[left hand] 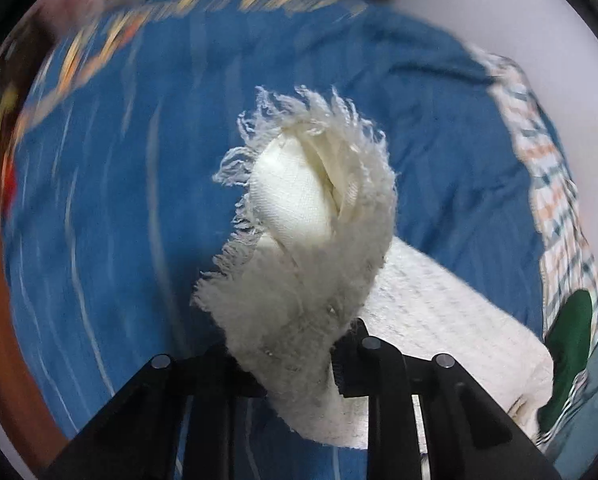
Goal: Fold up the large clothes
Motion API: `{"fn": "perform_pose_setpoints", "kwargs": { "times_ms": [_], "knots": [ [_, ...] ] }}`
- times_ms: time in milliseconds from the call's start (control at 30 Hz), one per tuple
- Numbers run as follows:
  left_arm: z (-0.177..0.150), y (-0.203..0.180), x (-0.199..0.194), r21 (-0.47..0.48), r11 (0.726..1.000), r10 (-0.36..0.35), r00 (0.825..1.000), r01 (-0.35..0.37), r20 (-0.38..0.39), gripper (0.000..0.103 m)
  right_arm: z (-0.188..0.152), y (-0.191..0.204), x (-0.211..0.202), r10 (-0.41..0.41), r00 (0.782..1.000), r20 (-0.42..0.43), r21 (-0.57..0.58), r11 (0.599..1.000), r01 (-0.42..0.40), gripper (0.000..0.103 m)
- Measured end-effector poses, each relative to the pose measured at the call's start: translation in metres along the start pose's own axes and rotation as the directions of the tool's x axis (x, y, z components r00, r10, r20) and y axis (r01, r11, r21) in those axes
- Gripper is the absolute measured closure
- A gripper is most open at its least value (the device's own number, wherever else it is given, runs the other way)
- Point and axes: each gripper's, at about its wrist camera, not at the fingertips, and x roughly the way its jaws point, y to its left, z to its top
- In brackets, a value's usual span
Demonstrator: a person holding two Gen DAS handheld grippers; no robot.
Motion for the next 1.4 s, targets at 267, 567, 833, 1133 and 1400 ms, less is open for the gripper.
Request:
{"fn": "perform_pose_setpoints", "kwargs": {
  "times_ms": [267,567,833,1133,1400],
  "knots": [
    [0.047,-0.073,-0.045,0.357,0.934,-0.053,0.984,-0.012,0.171,0.087,0.035,0.039,0.085,0.059,0.995,-0.087,0.094,0.994,-0.051,0.065],
    [-0.02,-0.178,-0.079,0.61,0.778,-0.083,0.937,-0.151,0.339,0.088,0.015,0.061,0.021,-0.398,0.916,0.054,-0.144,0.905,0.401,0.015],
    [-0.117,-0.236,-0.108,0.711,0.687,-0.133,0.937,-0.148,0.324,0.088,0.009,0.001,-0.007,-0.397,0.916,0.047,-0.061,0.915,0.4,0.015],
    [-0.288,-0.34,-0.121,0.811,0.584,-0.179,0.976,0.001,0.127,0.088,0.023,-0.148,-0.069,-0.296,0.955,0.028,0.103,0.951,0.292,0.015],
    [-0.448,-0.423,-0.052,0.89,0.444,-0.089,0.993,0.106,-0.073,0.085,0.015,-0.319,-0.121,-0.289,0.957,-0.001,0.234,0.931,0.281,0.015]
  ]
}}
